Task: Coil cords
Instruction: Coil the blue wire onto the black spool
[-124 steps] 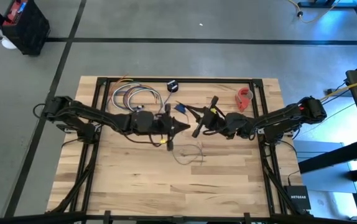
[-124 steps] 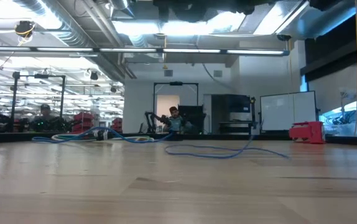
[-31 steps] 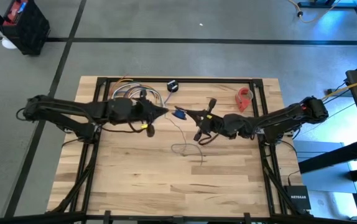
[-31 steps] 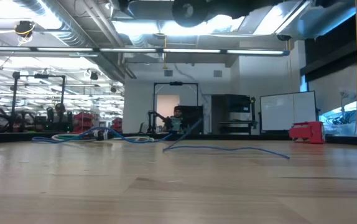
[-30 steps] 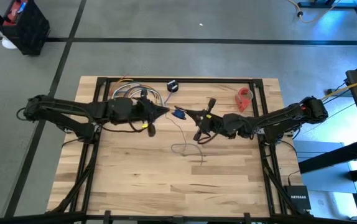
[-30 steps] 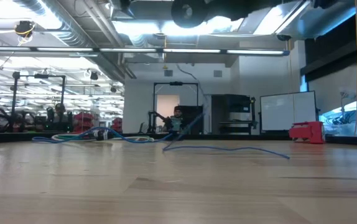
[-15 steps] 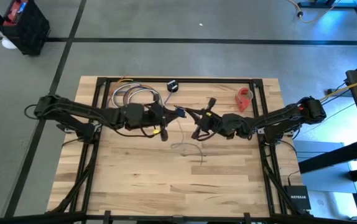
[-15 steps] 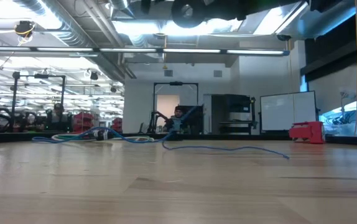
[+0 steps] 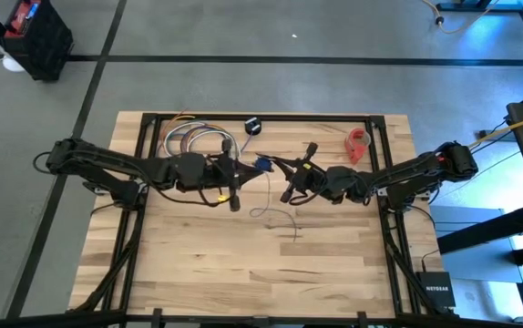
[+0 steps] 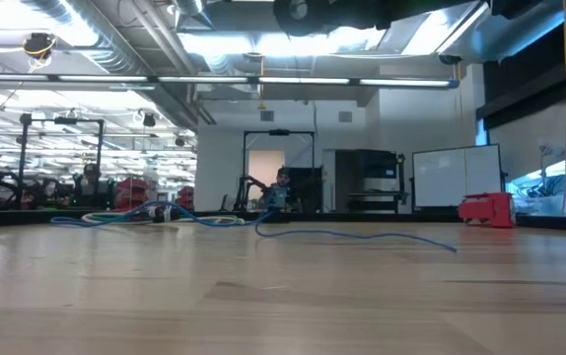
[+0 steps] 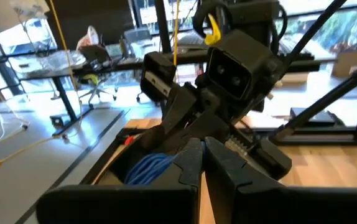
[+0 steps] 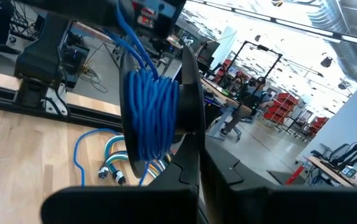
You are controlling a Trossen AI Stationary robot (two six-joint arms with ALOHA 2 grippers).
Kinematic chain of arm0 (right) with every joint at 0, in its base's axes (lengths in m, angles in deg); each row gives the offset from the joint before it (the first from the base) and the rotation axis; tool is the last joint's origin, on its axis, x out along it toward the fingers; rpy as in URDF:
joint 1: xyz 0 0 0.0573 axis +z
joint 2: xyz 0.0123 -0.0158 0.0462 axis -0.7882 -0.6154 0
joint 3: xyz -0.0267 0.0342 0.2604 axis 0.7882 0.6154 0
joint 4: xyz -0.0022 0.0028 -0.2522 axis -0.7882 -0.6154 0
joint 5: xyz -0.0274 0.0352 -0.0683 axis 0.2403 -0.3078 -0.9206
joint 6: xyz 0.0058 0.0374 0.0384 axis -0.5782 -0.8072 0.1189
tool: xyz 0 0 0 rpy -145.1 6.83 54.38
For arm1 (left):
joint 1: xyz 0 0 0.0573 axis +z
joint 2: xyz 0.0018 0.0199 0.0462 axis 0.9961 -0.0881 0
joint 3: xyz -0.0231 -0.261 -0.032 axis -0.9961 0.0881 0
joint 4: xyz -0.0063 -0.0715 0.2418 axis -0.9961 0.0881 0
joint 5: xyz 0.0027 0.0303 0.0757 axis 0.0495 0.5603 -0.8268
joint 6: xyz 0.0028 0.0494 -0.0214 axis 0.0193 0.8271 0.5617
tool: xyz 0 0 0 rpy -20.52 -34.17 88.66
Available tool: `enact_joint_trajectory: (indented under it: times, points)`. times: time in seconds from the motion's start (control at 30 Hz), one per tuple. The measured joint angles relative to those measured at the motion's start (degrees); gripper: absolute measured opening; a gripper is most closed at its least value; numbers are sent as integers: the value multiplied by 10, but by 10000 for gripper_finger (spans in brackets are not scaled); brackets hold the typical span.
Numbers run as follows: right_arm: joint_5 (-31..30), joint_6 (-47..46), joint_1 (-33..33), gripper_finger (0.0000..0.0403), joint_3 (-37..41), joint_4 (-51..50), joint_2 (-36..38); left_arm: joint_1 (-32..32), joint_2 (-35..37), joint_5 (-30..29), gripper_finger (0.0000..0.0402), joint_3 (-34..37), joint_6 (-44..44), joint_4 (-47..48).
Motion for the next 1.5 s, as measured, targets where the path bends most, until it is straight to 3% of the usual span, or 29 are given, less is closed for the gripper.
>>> enact_joint_trajectory:
  times: [0.57, 0.97, 1.5]
  points:
    - [1, 1, -2, 1, 0, -5, 0, -9, 4, -65, 5, -110, -16, 258]
    - [3, -5, -1, 1, 0, 8, 0, -14, -85, -70, 6, -95, 11, 62]
    - [50, -88, 0, 1, 1, 34, 17, -21, -151, -69, 6, -97, 48, 40]
